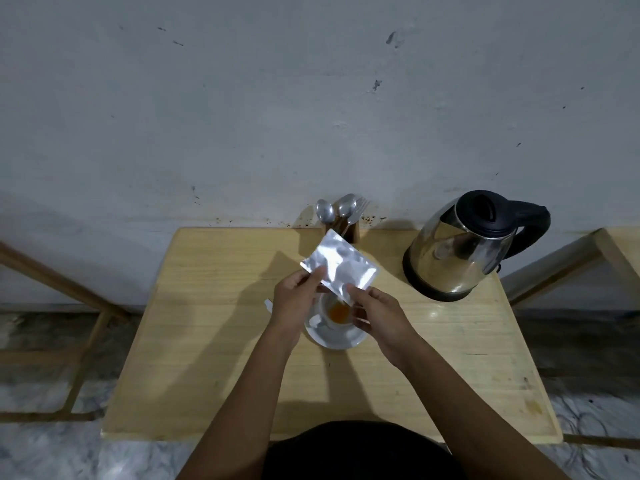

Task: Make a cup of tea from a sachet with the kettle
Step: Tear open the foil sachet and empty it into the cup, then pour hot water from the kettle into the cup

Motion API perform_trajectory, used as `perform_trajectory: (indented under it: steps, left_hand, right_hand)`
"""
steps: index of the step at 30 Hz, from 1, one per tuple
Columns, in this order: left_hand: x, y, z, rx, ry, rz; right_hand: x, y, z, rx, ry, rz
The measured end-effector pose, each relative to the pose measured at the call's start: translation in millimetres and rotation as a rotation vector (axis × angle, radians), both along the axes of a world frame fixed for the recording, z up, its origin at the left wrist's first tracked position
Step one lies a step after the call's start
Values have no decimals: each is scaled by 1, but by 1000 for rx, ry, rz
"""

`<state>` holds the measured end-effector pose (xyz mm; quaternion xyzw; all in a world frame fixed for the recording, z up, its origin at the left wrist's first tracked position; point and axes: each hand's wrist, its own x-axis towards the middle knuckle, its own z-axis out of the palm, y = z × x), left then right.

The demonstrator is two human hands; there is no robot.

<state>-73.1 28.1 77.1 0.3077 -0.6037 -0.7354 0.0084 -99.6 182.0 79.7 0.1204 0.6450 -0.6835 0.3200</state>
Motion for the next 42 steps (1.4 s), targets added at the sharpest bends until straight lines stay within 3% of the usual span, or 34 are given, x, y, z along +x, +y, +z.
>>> perform_trajectory:
  steps: [2, 4, 7, 12, 17, 20, 22, 26, 34, 36, 40, 42]
  left_hand:
    - [4, -8, 1, 72, 28, 100]
    - [8, -22, -3, 11, 21, 170]
    - [15, -49, -17, -184, -10, 195]
    - [26, -81, -44, -537, -130, 23]
    - [28, -83, -70, -626, -288, -61]
    - [32, -74, -81, -942, -432, -106]
    - [40, -65, -88, -1124, -370, -168]
    - [57, -51, -107, -1285, -306, -424]
    - [60, -47, -110, -1336, -332, -430]
    - [55, -41, -103, -1261, -293, -369]
    - [45, -20, -80, -951, -32, -245]
    - [40, -8, -71, -824, -14, -249]
  right_hand:
    - [-2, -2, -2, 97, 113, 15]
    - [-4, -3, -6, 244, 305, 31]
    - [-11, -1, -20, 469, 506, 134]
    - [-19, 1, -42, 734, 599, 365]
    - [-22, -2, -42, 690, 547, 485]
    - [-18, -6, -38, 677, 560, 546]
    - [-17, -7, -38, 695, 560, 576]
    - [-17, -7, -40, 735, 591, 619]
    - [-12, -4, -47, 773, 682, 563]
    - [-10, -4, -47, 787, 704, 558]
    - [-14, -2, -45, 766, 680, 557]
    - [-18, 4, -40, 731, 676, 478]
